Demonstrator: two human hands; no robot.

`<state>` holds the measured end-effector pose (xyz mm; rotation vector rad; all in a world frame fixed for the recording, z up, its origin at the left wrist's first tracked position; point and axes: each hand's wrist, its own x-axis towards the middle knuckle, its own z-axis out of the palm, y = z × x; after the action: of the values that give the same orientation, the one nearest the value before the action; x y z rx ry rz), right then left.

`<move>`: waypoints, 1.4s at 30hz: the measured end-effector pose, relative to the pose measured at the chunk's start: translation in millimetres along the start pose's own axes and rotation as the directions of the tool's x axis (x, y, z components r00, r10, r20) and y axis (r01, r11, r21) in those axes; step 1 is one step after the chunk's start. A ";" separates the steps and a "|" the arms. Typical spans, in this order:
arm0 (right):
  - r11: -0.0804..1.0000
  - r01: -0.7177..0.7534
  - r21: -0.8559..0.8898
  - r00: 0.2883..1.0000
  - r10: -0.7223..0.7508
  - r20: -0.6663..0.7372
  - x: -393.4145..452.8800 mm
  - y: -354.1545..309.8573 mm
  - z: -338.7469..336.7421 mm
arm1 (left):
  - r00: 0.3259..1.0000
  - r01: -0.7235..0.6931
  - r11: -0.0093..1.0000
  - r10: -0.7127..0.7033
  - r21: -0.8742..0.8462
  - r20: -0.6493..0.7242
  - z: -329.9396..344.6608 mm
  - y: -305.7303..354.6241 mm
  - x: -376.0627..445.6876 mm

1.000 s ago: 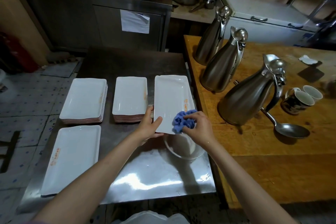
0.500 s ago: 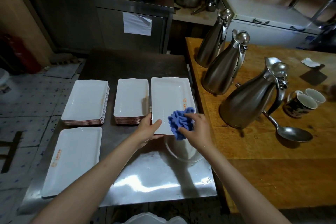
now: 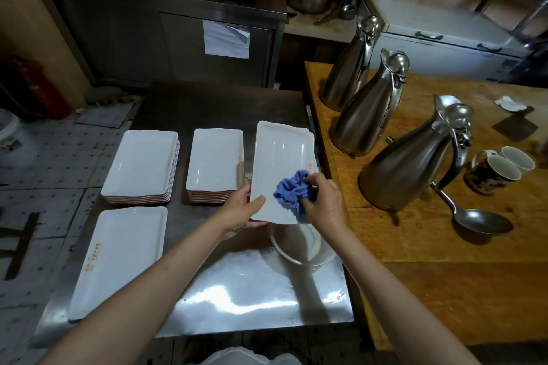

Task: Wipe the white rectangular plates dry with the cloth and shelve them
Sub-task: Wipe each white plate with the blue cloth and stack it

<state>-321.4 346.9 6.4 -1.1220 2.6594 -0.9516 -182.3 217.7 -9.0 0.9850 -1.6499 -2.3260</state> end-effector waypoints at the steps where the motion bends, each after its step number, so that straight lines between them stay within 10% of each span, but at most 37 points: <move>1: 1.000 -0.001 0.008 1.000 0.001 -0.003 4.0 -0.4 -1.0 | 1.000 0.001 1.000 -0.001 0.002 0.005 -0.1 0.9 -0.5; 33: 0.998 -0.063 0.027 0.986 0.066 -0.155 70.8 -15.7 -6.4 | 0.987 0.047 0.986 -0.070 0.157 0.144 -8.7 8.1 -10.6; 42: 0.993 -0.005 0.114 1.000 0.003 0.019 67.7 -41.6 -3.3 | 0.987 0.060 0.994 -0.072 0.087 0.143 -7.8 6.3 -11.9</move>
<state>-345.9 280.6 42.9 -1.0954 2.5552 -1.0719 -170.2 214.3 0.2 0.9169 -1.8071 -2.4444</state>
